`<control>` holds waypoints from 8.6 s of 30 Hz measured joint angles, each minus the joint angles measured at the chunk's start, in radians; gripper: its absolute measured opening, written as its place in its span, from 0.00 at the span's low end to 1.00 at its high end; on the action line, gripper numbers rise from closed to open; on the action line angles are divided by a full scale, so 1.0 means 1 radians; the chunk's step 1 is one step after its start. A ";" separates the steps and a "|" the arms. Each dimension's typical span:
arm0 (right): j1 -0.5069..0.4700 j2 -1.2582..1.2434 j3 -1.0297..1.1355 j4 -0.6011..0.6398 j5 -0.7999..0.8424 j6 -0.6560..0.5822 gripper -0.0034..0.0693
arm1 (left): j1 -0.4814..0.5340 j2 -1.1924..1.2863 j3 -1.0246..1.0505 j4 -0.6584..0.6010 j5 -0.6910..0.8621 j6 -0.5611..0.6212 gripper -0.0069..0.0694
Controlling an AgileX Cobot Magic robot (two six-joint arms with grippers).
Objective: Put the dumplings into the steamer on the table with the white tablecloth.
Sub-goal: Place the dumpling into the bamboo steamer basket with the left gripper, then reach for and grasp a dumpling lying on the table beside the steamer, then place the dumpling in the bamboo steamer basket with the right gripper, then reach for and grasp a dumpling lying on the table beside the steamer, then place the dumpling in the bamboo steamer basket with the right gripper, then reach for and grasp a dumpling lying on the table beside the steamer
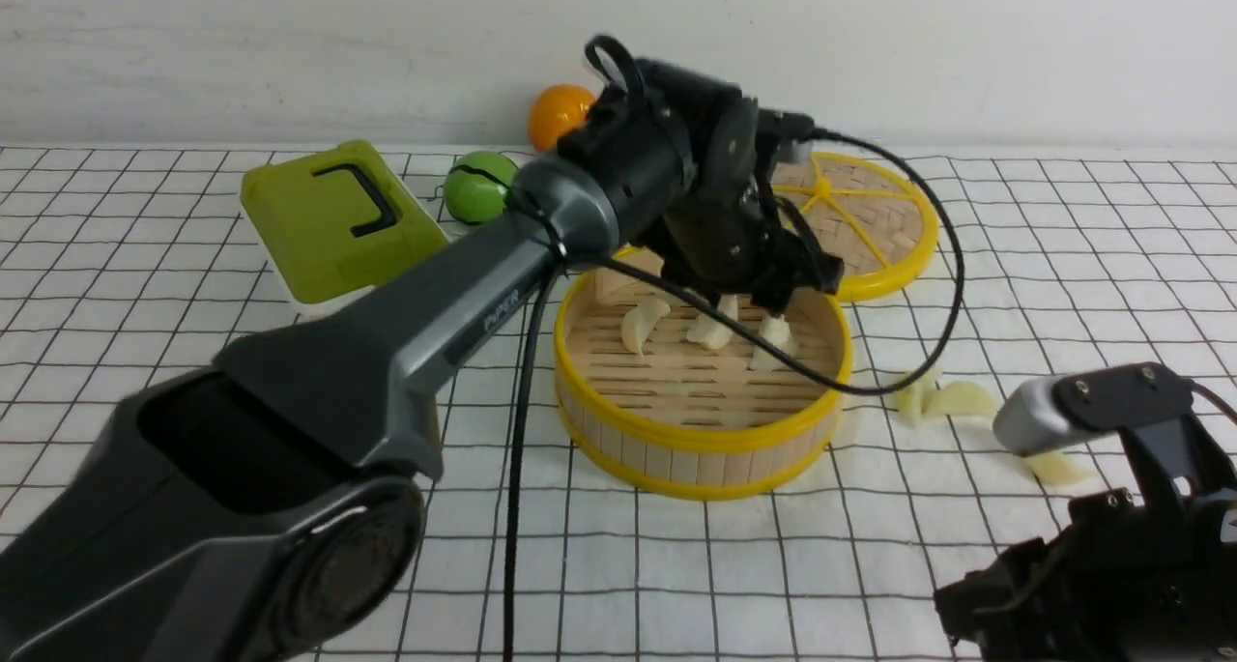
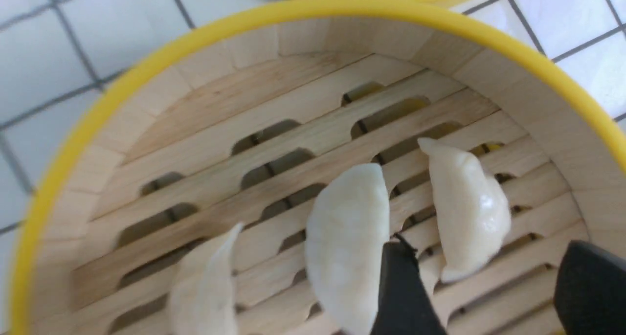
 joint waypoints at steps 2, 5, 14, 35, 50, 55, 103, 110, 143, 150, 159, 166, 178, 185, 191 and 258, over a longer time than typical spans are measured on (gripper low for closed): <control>0.000 0.000 -0.001 0.000 0.010 -0.009 0.34 | 0.000 -0.068 -0.005 0.029 0.062 0.017 0.57; 0.000 0.001 -0.012 -0.005 0.044 -0.013 0.34 | 0.000 -0.192 -0.014 0.077 0.147 0.059 0.45; -0.165 0.159 -0.283 -0.049 0.140 0.003 0.38 | 0.004 -0.559 -0.005 0.212 0.164 0.000 0.08; -0.412 0.704 -0.522 -0.143 -0.062 -0.269 0.67 | 0.005 -1.447 1.342 0.311 0.113 -0.261 0.08; -0.409 0.697 -0.645 -0.029 0.224 -0.183 0.36 | 0.005 -1.872 1.909 0.626 -0.007 -0.410 0.08; -0.330 0.629 -0.709 0.124 0.274 -0.159 0.36 | 0.005 -1.953 2.030 0.641 -0.081 -0.484 0.08; -0.297 0.763 -0.809 -0.038 0.116 -0.305 0.57 | 0.005 -2.425 2.221 0.649 -0.263 -0.577 0.09; -0.306 0.877 -0.809 -0.291 0.118 -0.290 0.73 | 0.005 -2.425 2.222 0.659 -0.263 -0.577 0.09; -0.307 0.833 -0.809 -0.315 0.216 -0.279 0.42 | 0.005 -2.425 2.223 0.663 -0.263 -0.577 0.12; -0.259 0.868 -0.809 -0.284 0.130 -0.507 0.78 | 0.005 -2.425 2.223 0.663 -0.263 -0.578 0.13; -0.208 0.913 -0.815 -0.296 0.093 -0.646 0.53 | 0.005 -2.425 2.223 0.663 -0.263 -0.581 0.13; -0.206 0.895 -0.818 -0.330 0.120 -0.450 0.32 | 0.005 -2.425 2.223 0.663 -0.262 -0.582 0.14; -0.132 0.720 -0.928 -0.109 0.231 -0.057 0.32 | 0.005 -2.425 2.223 0.663 -0.262 -0.584 0.14; 0.042 0.853 -0.928 0.058 -0.044 -0.174 0.32 | 0.005 -2.425 2.223 0.666 -0.262 -0.584 0.14; 0.062 0.948 -0.928 0.072 -0.132 -0.186 0.32 | 0.005 -2.425 2.223 0.666 -0.262 -0.584 0.15; -0.210 0.730 -0.929 -0.031 0.150 -0.155 0.31 | 0.005 -2.425 2.223 0.666 -0.258 -0.585 0.19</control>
